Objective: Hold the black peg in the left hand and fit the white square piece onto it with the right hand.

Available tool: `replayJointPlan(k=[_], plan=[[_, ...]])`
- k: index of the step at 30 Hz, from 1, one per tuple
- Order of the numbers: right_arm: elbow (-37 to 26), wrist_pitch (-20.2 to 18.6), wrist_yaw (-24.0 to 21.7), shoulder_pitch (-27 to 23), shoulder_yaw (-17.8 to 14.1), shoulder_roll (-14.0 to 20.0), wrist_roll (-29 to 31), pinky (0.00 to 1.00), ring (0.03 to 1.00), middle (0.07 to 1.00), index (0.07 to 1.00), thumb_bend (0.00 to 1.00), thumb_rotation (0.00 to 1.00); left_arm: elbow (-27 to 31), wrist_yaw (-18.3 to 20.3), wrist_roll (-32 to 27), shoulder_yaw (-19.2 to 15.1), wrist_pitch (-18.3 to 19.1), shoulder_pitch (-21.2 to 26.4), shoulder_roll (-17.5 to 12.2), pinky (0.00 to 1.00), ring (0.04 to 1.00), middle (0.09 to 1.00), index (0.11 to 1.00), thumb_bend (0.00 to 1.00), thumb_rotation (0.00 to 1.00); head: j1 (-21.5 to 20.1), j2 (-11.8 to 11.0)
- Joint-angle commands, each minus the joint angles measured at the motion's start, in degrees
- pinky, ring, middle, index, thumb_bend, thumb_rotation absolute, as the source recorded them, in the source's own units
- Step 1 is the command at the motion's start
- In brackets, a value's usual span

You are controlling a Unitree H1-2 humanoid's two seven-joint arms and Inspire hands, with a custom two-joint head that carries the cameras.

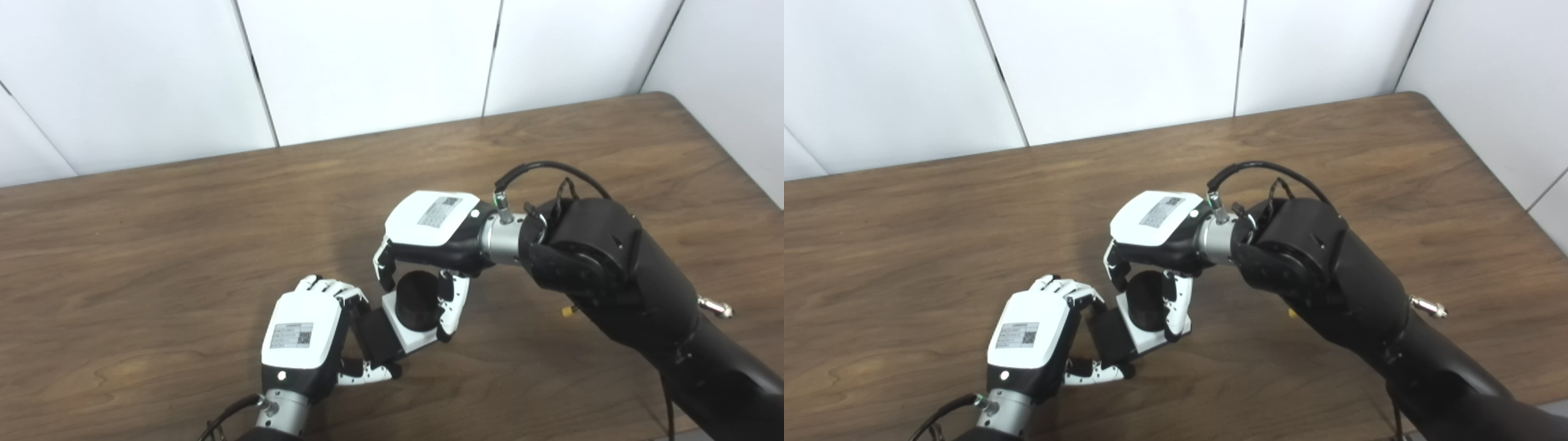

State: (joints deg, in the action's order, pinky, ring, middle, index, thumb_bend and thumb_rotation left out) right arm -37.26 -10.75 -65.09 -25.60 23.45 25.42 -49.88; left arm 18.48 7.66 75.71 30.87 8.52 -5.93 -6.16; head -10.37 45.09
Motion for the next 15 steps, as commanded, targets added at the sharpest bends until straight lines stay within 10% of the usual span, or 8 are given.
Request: replayJointPlan(k=[1,15], plan=[[-1.0,1.1,1.3,-1.6,-1.3,0.5,-0.2,0.78,0.824,0.717,0.630,0.95,0.30,-1.4,2.1,2.5,0.9,-0.1,-1.3,-0.9,0.83,0.765,0.713,0.486,0.52,0.05,0.3,-0.3],[-3.5,-2.5,0.3,-2.7,-5.3,-0.6,1.9,0.81,0.848,0.739,0.640,0.93,0.27,-1.4,1.9,2.3,0.0,0.2,-1.5,-0.7,0.84,0.759,0.699,0.486,0.52,0.05,-0.1,-0.1]])
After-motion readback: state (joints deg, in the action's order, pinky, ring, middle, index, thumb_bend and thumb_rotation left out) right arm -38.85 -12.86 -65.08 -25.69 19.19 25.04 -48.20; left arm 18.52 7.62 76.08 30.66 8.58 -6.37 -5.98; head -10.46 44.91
